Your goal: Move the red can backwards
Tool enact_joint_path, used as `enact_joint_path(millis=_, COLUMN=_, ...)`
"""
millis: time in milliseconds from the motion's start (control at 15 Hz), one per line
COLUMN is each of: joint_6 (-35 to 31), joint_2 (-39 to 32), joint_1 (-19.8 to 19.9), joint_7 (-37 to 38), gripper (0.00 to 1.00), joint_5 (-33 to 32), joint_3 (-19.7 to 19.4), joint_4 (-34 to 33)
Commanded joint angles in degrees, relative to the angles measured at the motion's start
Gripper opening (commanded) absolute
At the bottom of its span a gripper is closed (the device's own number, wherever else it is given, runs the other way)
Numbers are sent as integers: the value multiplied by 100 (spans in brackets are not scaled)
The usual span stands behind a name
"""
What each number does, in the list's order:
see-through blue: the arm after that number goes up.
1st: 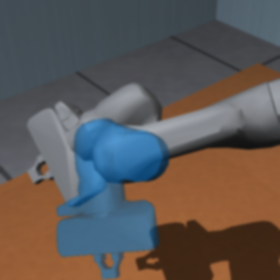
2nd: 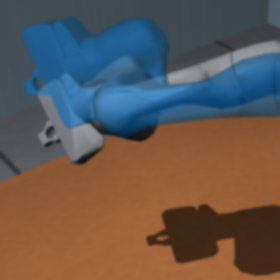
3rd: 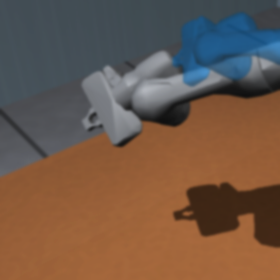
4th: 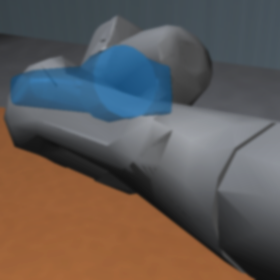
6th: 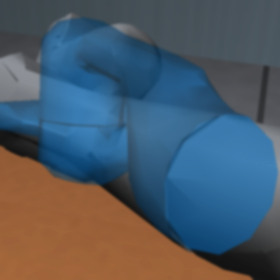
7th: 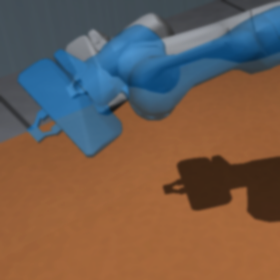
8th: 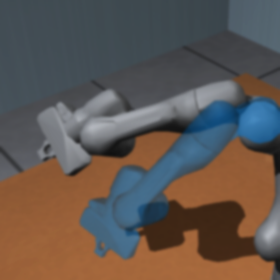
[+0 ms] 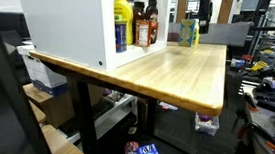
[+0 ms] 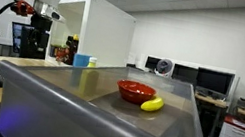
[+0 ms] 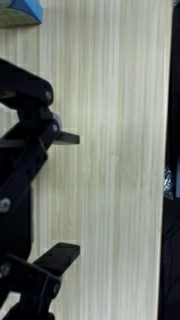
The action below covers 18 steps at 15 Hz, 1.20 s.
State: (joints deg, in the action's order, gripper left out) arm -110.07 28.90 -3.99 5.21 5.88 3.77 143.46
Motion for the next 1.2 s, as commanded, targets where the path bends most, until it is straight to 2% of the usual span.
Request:
enact_joint_path(millis=0, joint_6=121, joint_2=-44, joint_1=39, joint_7=39, gripper=100, joint_5=-60, joint_3=40, joint_4=-60)
enact_joint_path(millis=200, joint_6=-305, joint_2=128, joint_1=-83, joint_7=-364, gripper=100, joint_5=138, joint_3=-76, joint_4=78)
enact_joint_path(millis=533, joint_6=-1000, joint_2=364, joint_1=-266, joint_7=-577, gripper=100, joint_5=286, joint_3=-48, joint_4=217)
enact_joint_path(millis=1133, joint_6=-1652, joint_2=577, joint_1=-526, joint_7=-112, gripper=100, joint_5=536, joint_3=182, joint_4=470)
